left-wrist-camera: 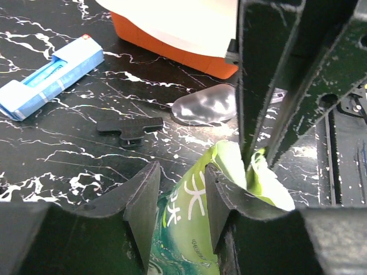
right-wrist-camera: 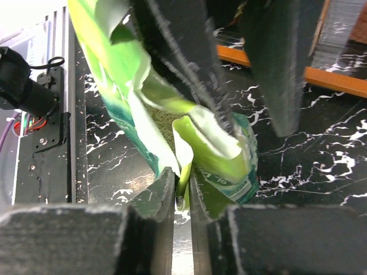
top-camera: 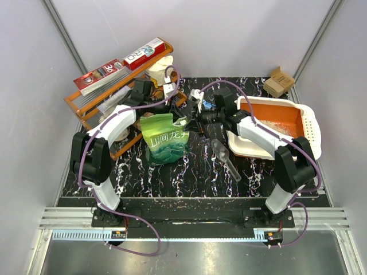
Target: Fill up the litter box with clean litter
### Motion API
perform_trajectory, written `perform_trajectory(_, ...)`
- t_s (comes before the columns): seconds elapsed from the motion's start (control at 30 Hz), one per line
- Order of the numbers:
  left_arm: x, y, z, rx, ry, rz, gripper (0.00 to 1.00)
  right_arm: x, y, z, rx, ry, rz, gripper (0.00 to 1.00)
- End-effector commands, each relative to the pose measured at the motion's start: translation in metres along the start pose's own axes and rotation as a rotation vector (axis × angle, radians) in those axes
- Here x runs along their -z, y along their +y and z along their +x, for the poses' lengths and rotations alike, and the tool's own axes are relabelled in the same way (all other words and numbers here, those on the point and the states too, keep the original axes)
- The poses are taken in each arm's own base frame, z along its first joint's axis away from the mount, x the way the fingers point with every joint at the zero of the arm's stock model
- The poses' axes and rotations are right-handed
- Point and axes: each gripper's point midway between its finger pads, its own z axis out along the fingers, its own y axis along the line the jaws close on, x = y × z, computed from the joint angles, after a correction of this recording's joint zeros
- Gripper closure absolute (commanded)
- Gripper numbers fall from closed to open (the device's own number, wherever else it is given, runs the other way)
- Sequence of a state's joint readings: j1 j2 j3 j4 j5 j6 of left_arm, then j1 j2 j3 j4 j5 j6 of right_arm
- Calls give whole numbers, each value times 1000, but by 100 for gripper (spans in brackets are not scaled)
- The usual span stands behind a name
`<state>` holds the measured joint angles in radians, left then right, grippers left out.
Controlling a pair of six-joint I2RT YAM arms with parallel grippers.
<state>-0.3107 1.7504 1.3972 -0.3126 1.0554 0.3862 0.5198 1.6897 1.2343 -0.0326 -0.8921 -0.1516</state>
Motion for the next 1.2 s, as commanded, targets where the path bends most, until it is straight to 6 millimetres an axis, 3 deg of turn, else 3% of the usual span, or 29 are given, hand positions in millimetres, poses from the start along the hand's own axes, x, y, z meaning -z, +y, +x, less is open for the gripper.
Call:
perform_trajectory(0.0, 2, -23, -21, -42, -45, 96, 59, 8, -27, -29, 88, -11, 132, 78)
perform_trajectory(0.3, -1, -29, -15, -32, -35, 117, 60, 13, -31, -25, 137, 26, 162, 59)
perform_trajectory(0.47, -2, -31, -12, -16, -23, 143, 64, 5, -20, -18, 140, 18, 62, 53)
perform_trajectory(0.77, -2, -32, -14, -10, -6, 186, 70, 0, -35, -29, 196, -30, 91, 45)
perform_trajectory(0.87, -3, -22, -13, -14, 13, 139, 70, 0, -37, -38, 197, -45, 106, 42)
perform_trajectory(1.03, 1, 5, -14, 37, 17, -11, 67, 9, -39, -44, 141, -19, 168, 50)
perform_trajectory(1.17, 4, 13, -19, 19, -13, -48, 64, 13, -21, -36, 112, -2, 114, 56)
